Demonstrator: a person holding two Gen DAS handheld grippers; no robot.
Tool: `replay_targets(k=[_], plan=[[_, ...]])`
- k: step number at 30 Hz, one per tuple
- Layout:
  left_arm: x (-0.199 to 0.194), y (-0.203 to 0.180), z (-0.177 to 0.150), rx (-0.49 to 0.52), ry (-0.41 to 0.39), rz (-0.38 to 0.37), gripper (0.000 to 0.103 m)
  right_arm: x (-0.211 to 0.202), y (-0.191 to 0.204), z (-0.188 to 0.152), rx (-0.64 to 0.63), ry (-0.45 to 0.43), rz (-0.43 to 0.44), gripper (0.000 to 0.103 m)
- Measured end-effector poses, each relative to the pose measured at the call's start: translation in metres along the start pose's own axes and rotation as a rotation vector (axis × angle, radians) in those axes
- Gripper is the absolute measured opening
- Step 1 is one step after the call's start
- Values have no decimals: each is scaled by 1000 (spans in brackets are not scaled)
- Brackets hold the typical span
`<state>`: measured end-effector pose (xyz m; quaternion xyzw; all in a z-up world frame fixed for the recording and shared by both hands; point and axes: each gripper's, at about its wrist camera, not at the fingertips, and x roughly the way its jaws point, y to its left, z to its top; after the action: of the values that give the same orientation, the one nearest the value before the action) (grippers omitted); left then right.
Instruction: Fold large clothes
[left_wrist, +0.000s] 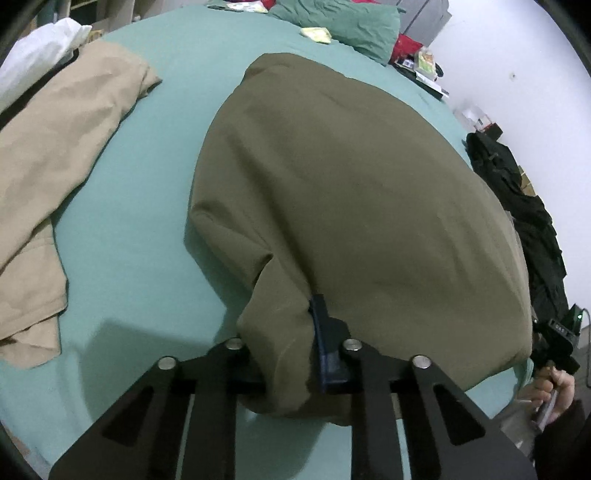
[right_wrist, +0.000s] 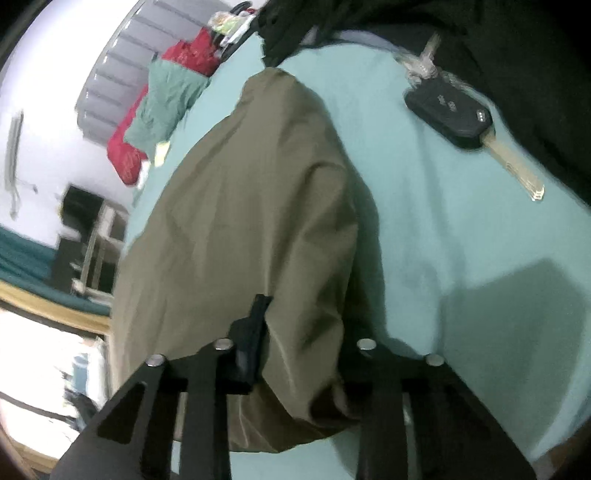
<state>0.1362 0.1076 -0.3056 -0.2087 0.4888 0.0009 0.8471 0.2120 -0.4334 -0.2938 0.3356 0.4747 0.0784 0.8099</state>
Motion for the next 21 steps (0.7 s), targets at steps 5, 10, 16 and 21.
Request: replay_targets(k=[5,10,16,21], plan=[[-23,-6,2,-21,3,-14,15,-26,29,9,-142,-19,-75,14],[-48,-21,-8,-7,8,-22,14,-52,31,16,-164,-36,-101,11],[-73,-29,-29,-18,32,-11,14,-77,24,0,-203,-33,-126,10],[-54,-26,-39,4,106,53,19,-69,4,-10,-210,9,-146,10]])
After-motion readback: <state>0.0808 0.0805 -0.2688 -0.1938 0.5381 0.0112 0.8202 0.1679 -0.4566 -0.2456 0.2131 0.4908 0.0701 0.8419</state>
